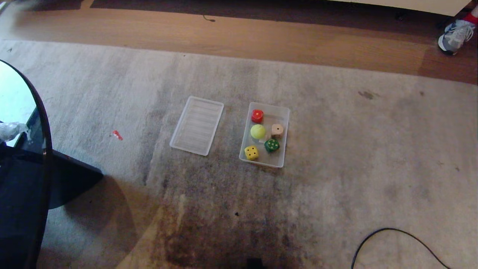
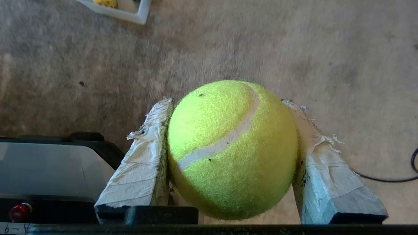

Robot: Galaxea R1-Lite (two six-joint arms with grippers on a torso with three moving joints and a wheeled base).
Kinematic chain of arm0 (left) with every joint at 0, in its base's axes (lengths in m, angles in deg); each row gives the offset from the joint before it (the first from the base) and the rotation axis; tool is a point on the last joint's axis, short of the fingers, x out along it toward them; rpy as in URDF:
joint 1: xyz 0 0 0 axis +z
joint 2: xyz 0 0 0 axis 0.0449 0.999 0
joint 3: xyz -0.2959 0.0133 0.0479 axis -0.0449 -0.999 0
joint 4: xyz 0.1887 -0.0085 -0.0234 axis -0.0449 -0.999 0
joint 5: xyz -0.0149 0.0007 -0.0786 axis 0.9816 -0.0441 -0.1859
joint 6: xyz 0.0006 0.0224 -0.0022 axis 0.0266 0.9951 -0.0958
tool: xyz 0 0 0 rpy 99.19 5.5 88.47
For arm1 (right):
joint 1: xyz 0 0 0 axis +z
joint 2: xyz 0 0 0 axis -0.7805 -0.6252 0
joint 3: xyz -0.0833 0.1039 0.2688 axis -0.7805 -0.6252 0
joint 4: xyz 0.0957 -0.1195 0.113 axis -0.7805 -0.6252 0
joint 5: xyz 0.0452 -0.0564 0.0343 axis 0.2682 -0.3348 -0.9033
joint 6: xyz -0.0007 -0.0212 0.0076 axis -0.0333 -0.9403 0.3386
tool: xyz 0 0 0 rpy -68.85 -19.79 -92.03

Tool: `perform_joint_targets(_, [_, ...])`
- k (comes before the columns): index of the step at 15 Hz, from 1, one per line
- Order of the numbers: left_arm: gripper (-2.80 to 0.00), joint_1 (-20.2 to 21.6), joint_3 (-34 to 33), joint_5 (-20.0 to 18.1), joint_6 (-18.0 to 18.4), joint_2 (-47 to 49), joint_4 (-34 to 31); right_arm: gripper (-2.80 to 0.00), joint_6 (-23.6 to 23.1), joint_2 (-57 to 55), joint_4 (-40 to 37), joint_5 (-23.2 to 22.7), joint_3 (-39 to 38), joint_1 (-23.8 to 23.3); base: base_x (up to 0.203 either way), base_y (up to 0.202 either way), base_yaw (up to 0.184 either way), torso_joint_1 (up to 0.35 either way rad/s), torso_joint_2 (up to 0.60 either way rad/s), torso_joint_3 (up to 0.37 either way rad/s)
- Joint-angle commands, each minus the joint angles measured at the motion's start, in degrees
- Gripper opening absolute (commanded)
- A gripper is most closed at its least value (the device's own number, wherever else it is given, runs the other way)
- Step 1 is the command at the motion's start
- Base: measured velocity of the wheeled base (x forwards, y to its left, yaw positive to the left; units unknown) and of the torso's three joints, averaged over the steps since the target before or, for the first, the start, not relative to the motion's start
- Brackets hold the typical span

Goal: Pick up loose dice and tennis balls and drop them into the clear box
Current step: Put the ball in the box

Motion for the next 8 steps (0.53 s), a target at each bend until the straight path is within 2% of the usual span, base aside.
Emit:
perform_joint_targets(1, [-2.8, 0.04, -0.01, 0.0, -0.09, -0.02, -0.03, -2.8, -0.03, -0.07, -0.11, 0.0, 0.01, 0.02, 0.0, 0.0, 0.0, -0.001, 0.01, -0.199])
perform_joint_targets(5, [-2.8, 0.04, -0.01, 0.0, 0.09, 0.0, 0.06, -2.8, -0.12, -0.07, -0.11, 0.0, 0.01, 0.02, 0.0, 0.0, 0.0, 0.003, 0.0, -0.174])
perform_joint_targets(8, [-2.8, 0.04, -0.01, 0.0, 0.09, 0.06, 0.06, -2.8, -0.12, -0.07, -0.02, -0.09, 0.01, 0.02, 0.0, 0.0, 0.0, 0.001, 0.0, -0.036])
